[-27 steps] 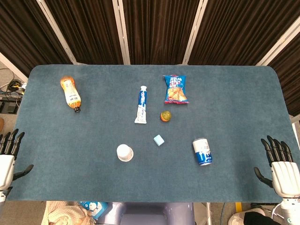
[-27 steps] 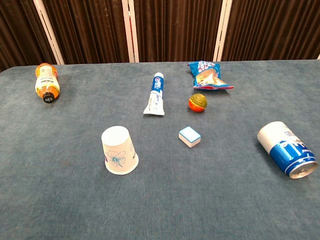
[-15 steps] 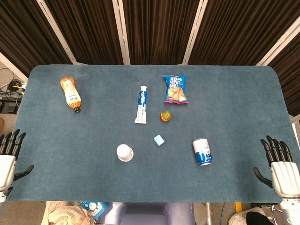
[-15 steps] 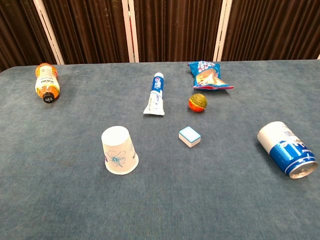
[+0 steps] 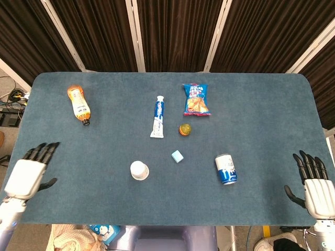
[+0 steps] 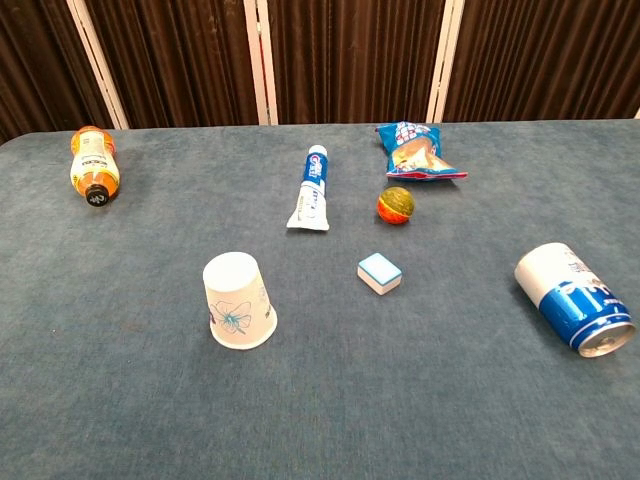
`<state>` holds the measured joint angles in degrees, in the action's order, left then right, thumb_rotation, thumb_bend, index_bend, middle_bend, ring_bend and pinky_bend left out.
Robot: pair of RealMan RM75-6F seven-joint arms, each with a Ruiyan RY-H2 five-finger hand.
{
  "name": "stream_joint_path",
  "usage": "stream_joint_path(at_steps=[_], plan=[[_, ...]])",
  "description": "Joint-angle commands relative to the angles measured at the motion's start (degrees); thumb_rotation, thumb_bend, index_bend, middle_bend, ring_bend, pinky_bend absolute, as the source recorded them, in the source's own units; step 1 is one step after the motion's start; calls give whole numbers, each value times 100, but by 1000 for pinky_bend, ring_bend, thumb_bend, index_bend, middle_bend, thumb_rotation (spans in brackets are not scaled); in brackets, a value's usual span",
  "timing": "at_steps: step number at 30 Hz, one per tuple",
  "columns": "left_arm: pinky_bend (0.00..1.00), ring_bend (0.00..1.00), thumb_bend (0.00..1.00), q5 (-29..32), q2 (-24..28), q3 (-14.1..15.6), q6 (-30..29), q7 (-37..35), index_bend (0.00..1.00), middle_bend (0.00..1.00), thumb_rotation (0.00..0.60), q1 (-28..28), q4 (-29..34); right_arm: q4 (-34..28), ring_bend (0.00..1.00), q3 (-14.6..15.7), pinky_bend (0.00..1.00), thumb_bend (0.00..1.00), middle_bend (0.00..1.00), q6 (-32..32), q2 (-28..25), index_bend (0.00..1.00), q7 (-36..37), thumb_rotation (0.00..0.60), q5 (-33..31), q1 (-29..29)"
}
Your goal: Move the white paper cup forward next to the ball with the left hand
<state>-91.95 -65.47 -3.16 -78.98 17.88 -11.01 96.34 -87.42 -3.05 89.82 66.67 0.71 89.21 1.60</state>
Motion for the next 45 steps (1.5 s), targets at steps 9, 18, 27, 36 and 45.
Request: stream_joint_path(at_steps=[9, 18, 27, 36, 45], plan=[[257, 140, 104, 755, -333, -628, 1639, 1479, 67, 193, 600, -1406, 819, -8, 0, -23, 35, 306, 0, 5, -43, 0, 88, 600, -76, -34], [256, 146, 105, 1635, -802, -717, 2203, 2232, 100, 219, 600, -1961, 994, 0, 0, -59, 34, 305, 0, -2, -82, 0, 211, 600, -167, -58], [267, 155, 129, 2166, -1292, -637, 2373, 2634, 122, 238, 600, -2357, 904, -30, 0, -70, 36, 305, 0, -38, -103, 0, 245, 600, -228, -70], [266, 155, 148, 2534, -1621, -570, 2401, 2895, 131, 238, 600, -2650, 742, -66, 0, -82, 35, 305, 0, -73, -121, 0, 241, 600, -263, -66], [266, 158, 194, 2738, -1973, -487, 2518, 2877, 144, 246, 600, -2953, 518, -98, 0, -91, 36, 306, 0, -90, -148, 0, 282, 600, -298, -77]])
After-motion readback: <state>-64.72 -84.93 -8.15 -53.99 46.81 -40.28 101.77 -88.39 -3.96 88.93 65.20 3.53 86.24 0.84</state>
